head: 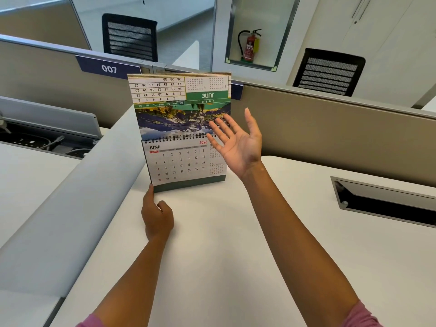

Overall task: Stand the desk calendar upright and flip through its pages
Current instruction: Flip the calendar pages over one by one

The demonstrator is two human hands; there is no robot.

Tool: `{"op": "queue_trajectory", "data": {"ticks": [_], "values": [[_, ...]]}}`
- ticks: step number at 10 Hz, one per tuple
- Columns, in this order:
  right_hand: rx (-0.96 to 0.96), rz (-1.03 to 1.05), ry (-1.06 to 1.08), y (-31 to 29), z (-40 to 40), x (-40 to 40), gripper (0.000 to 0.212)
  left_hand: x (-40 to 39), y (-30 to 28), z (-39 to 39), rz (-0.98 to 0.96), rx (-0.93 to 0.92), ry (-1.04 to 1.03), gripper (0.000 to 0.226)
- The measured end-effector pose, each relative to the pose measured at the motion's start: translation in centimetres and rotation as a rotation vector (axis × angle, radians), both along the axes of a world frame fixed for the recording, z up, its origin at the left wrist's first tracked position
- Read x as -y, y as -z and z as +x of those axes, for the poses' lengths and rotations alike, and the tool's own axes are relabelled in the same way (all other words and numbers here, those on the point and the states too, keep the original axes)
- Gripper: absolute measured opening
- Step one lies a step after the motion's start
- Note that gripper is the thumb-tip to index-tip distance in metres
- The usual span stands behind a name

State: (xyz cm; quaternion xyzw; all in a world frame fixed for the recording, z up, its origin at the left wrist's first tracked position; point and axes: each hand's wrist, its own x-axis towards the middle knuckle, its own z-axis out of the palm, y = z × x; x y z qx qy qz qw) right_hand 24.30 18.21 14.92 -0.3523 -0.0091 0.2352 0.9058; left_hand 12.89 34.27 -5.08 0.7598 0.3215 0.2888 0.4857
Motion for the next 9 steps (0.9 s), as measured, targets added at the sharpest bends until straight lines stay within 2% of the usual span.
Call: {"op": "queue_trajectory", "data": {"ticks": [3, 6, 8, 9], "values": [[-0.019, -0.064, 0.023, 1.6, -0.4, 0.2, 0.064, -0.1, 0.4, 0.1, 0.008, -0.003, 0.003, 0.063], [0.17, -0.393, 0.08, 6.0, -2.4, -0.3, 0.03, -0.1, 0.4, -0.1, 0.007, -0.023, 0.009, 0.065], [0.344, -0.777, 0.137, 9.8, -5.1, -0.3, 0.026, 0.1, -0.1, -0.3, 0.019, -0.051, 0.035, 0.065], [0.43, -0.889, 0.157, 11.6, -6.2, 0.2, 0.021, 0.5, 0.0, -0.6, 0.04, -0.047, 0.032, 0.063]]}}
